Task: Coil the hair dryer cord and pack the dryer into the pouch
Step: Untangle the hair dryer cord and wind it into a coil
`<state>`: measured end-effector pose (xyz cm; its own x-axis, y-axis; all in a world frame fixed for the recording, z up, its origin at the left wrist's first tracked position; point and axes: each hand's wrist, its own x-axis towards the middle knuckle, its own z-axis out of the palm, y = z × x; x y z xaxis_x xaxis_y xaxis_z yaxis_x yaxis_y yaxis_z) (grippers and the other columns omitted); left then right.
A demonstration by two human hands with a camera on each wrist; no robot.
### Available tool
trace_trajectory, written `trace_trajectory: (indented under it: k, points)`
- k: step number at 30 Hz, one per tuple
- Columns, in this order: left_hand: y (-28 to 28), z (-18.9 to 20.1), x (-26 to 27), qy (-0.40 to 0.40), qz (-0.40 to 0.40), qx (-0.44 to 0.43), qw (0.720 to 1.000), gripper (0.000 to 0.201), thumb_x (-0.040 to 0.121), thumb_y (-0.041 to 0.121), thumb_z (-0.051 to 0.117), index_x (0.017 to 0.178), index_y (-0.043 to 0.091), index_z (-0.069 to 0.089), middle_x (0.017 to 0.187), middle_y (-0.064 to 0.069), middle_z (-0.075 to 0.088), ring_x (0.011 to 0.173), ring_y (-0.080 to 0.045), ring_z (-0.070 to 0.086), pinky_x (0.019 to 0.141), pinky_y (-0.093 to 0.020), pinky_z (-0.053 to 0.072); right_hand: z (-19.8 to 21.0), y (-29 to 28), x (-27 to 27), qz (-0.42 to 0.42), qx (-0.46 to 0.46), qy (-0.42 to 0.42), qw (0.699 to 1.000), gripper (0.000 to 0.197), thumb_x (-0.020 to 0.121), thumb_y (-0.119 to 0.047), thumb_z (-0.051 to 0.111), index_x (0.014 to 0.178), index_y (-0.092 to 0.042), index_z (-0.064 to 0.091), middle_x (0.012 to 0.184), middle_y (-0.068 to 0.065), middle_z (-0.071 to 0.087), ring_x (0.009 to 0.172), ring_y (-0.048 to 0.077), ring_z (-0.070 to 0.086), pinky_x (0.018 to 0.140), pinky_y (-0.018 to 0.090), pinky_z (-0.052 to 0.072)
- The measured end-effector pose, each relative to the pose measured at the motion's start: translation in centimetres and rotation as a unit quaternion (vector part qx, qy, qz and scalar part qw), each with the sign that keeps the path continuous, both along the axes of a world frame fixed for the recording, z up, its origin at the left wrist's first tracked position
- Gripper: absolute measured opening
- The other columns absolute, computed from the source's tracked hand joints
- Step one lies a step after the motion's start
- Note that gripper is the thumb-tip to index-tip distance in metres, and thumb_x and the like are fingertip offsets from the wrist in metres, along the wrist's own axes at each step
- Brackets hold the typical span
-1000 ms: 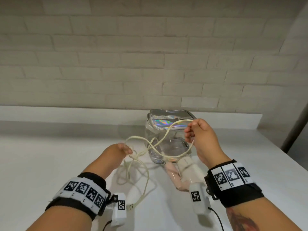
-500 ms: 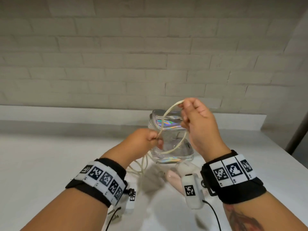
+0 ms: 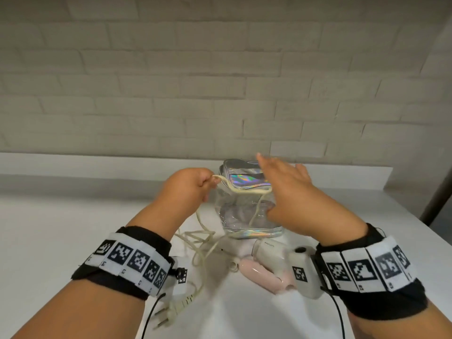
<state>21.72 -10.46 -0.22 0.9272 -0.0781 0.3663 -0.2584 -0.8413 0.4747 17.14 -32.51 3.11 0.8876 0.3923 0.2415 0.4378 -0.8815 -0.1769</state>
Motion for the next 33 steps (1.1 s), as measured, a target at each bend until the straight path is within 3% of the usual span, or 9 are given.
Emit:
trace_trajectory:
  k: [3,7,10,14,22,24,27,30,33]
  points:
    - [-0.3,0.4,-0.3,-0.032,0.029,0.124,0.991,0.033,0.097,0.04,0.044,0.082,0.016,0.061,0.072,-0.012,0.063,0.064,-0.026,0.054,0.06,-0.034,0.041,1.4,0.3,-1.8,0.053,-0.096,0.114,0.987,0.11,0.074,-0.049,0.071,0.149,-0.03,-0.007,0.16,-0.009,0.01,0.146,0.014,0.009,0.118,0.036,0.011]
    - [-1.6,0.2,-0.6,-0.013,-0.037,0.084,0.996,0.029,0.092,0.038,0.052,0.081,0.014,0.065,0.068,-0.011,0.061,0.06,-0.023,0.052,0.06,-0.034,0.044,1.3,2.6,-1.0,0.031,0.015,0.118,0.992,0.082,0.087,-0.049,0.055,0.15,-0.026,0.007,0.149,-0.001,0.04,0.133,0.02,0.042,0.104,0.034,0.037]
    - [-2.2,-0.2,-0.5,0.017,-0.09,0.015,0.996,0.02,0.089,0.028,0.055,0.074,0.019,0.065,0.063,-0.005,0.061,0.067,-0.027,0.063,0.064,-0.035,0.05,-0.3,4.6,1.0,0.012,0.099,0.113,0.989,0.022,0.094,-0.034,0.048,0.1,-0.016,0.059,0.084,0.004,0.066,0.079,0.024,0.064,0.065,0.029,0.045]
    - [-0.8,-1.7,-0.5,0.059,-0.136,-0.152,0.977,0.027,0.086,0.04,0.058,0.061,0.028,0.059,0.049,0.008,0.056,0.059,-0.016,0.056,0.065,-0.032,0.046,-0.9,4.1,2.0,-0.016,0.226,0.078,0.971,0.02,0.093,-0.025,0.053,0.08,-0.013,0.063,0.063,-0.003,0.048,0.062,0.019,0.047,0.054,0.028,0.033]
    - [2.2,-6.2,-0.2,0.123,-0.063,-0.247,0.959,0.031,0.095,0.03,0.053,0.067,0.017,0.059,0.05,0.006,0.052,0.054,-0.011,0.061,0.07,-0.035,0.049,0.8,1.1,3.1,-0.021,0.618,-0.141,0.773,0.028,0.093,-0.039,0.042,0.07,-0.029,0.056,0.053,-0.009,0.041,0.051,0.013,0.035,0.056,0.037,0.033]
    - [2.5,-6.0,-0.1,0.118,-0.03,-0.313,0.942,0.033,0.096,0.035,0.05,0.07,0.015,0.058,0.051,0.006,0.047,0.051,-0.012,0.055,0.073,-0.04,0.053,0.9,0.7,3.3,-0.032,0.525,-0.1,0.845,0.025,0.095,-0.03,0.043,0.08,-0.025,0.062,0.059,-0.004,0.055,0.055,0.014,0.049,0.06,0.036,0.041]
    - [2.0,-4.0,0.0,0.068,-0.011,-0.306,0.95,0.036,0.097,0.035,0.045,0.07,0.015,0.056,0.052,0.006,0.043,0.049,-0.014,0.045,0.06,-0.034,0.045,-0.3,0.8,3.5,-0.116,0.188,-0.111,0.969,0.037,0.089,-0.015,0.049,0.125,-0.009,0.051,0.115,0.016,0.061,0.109,0.033,0.057,0.085,0.039,0.045]
    - [0.8,-2.0,0.5,0.002,-0.001,-0.191,0.982,0.033,0.095,0.031,0.049,0.067,0.015,0.058,0.057,0.001,0.049,0.058,-0.022,0.046,0.056,-0.029,0.036,-1.3,2.6,2.6,-0.084,0.122,-0.125,0.981,0.104,0.075,-0.016,0.068,0.149,-0.012,-0.005,0.158,0.013,0.013,0.145,0.031,0.015,0.115,0.052,0.019]
    - [-0.4,-0.2,0.9,0.036,0.017,-0.014,0.999,0.027,0.098,0.025,0.044,0.083,0.01,0.061,0.094,-0.012,0.067,0.089,-0.028,0.06,0.074,-0.03,0.044,-1.1,4.3,1.0,-0.031,0.058,-0.25,0.966,0.118,0.068,-0.01,0.074,0.149,-0.016,-0.011,0.16,0.012,-0.003,0.148,0.03,-0.002,0.117,0.056,0.007]
